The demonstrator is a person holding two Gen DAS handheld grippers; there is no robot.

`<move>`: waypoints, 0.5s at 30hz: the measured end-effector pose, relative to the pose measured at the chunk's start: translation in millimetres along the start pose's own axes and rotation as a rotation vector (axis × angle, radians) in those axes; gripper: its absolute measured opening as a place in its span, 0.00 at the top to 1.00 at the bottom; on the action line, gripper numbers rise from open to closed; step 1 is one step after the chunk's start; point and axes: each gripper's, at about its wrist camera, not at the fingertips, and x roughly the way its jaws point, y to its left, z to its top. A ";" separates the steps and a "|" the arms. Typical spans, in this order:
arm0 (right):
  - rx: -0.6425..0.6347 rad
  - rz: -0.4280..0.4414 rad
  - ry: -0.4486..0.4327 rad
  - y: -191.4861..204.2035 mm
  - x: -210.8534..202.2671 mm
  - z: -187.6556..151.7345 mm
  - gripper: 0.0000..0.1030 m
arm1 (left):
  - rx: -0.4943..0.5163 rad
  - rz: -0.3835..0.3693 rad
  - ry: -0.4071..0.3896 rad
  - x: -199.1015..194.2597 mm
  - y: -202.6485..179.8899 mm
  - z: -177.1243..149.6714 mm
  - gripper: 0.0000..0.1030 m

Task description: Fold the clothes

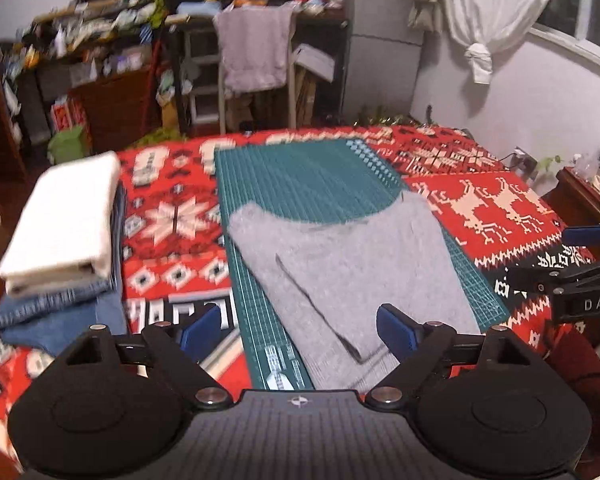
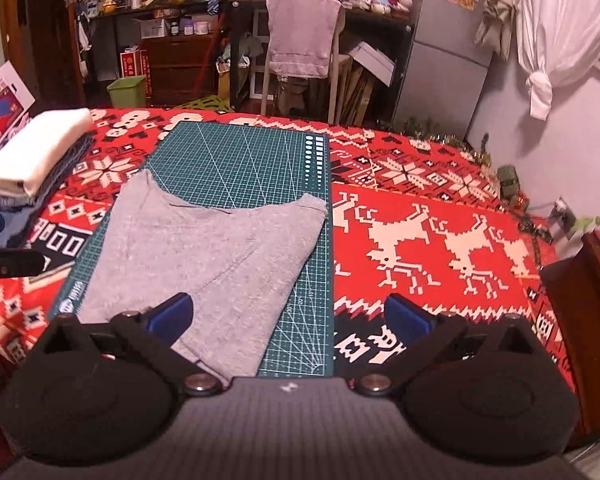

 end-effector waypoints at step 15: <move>0.063 0.043 -0.003 -11.9 5.4 17.7 0.00 | 0.073 0.010 -0.001 17.0 -7.2 20.8 0.04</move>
